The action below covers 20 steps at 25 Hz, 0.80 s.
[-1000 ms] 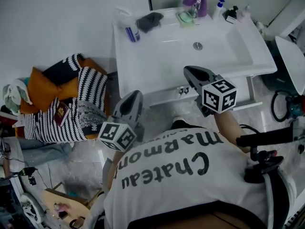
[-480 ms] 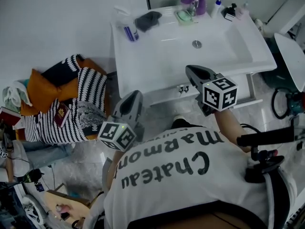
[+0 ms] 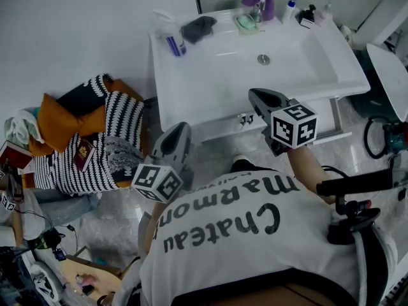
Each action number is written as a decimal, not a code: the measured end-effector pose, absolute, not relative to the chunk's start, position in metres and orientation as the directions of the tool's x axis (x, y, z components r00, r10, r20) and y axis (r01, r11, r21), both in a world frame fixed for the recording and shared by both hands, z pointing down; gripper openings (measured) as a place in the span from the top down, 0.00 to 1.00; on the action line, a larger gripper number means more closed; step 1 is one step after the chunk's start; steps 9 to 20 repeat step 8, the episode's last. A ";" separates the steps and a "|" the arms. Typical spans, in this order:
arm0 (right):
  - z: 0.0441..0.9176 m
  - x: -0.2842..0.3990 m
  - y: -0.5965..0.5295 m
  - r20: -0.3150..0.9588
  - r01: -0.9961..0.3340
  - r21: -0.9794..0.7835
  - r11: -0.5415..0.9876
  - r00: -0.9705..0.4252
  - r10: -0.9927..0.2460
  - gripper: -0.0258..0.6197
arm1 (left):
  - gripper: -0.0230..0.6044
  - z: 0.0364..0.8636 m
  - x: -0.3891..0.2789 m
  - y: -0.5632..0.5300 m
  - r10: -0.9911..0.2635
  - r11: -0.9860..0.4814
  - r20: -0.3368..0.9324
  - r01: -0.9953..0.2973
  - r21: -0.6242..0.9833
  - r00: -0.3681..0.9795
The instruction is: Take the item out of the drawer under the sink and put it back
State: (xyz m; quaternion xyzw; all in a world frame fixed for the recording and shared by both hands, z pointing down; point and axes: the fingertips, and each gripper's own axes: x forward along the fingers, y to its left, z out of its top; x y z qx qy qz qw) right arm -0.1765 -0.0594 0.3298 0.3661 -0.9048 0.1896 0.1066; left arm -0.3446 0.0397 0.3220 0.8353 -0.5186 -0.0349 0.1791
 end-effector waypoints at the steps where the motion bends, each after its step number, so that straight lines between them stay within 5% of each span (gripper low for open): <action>1: 0.330 -0.177 -0.059 0.332 -0.702 -0.265 0.661 -0.710 -0.621 0.94 | 0.93 0.322 -0.345 0.040 -0.879 -0.397 0.128 -0.854 0.336 0.459; 20: 0.330 -0.178 -0.058 0.333 -0.701 -0.265 0.662 -0.711 -0.619 0.94 | 0.93 0.322 -0.346 0.044 -0.882 -0.392 0.128 -0.856 0.337 0.454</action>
